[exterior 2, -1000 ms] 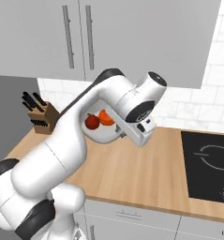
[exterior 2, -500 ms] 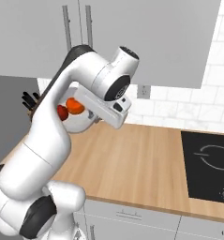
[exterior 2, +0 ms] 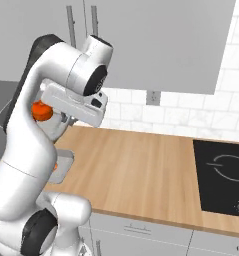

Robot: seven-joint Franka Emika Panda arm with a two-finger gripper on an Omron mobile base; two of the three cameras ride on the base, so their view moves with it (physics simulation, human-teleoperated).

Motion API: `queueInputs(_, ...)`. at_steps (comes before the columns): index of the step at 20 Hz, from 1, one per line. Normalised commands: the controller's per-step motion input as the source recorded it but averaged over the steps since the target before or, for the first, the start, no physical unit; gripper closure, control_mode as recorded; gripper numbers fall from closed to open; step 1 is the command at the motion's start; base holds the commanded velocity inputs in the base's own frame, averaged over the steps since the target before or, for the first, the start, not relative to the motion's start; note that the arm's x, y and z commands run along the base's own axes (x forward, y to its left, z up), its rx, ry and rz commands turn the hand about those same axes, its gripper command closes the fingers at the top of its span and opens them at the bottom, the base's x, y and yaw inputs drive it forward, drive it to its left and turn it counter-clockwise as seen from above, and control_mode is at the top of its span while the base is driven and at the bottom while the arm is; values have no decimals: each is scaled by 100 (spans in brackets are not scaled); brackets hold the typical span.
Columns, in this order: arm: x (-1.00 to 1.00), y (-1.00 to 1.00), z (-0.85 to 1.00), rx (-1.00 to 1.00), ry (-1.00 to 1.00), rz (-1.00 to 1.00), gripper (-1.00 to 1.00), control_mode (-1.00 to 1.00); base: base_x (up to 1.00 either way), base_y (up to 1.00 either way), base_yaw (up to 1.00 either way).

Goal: Take the meat container that has the shrimp and place it on the second highest rack of the freezer. Then take the vegetable container that has the squash and bell pepper and place it on the highest rack of the freezer.

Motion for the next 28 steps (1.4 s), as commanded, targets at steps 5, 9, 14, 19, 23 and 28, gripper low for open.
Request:
queueInputs(5, -58, 50, 10, -1, -10, 27, 100, -100, 0, 0, 0)
queueInputs(9, -27, 9, 0, -8, -7, 9, 100, 100, -9, 4, 3)
queueInputs(14, 0, 0, 0, 0, 0, 0, 100, 100, -13, 2, 0)
queueInputs(19, 0, 0, 0, 0, 0, 0, 100, 100, -62, 0, 3)
queueInputs(23, 0, 0, 0, 0, 0, 0, 100, 100, -47, 3, 21)
queueInputs(28, 0, 0, 0, 0, 0, 0, 100, 100, -19, 42, 34)
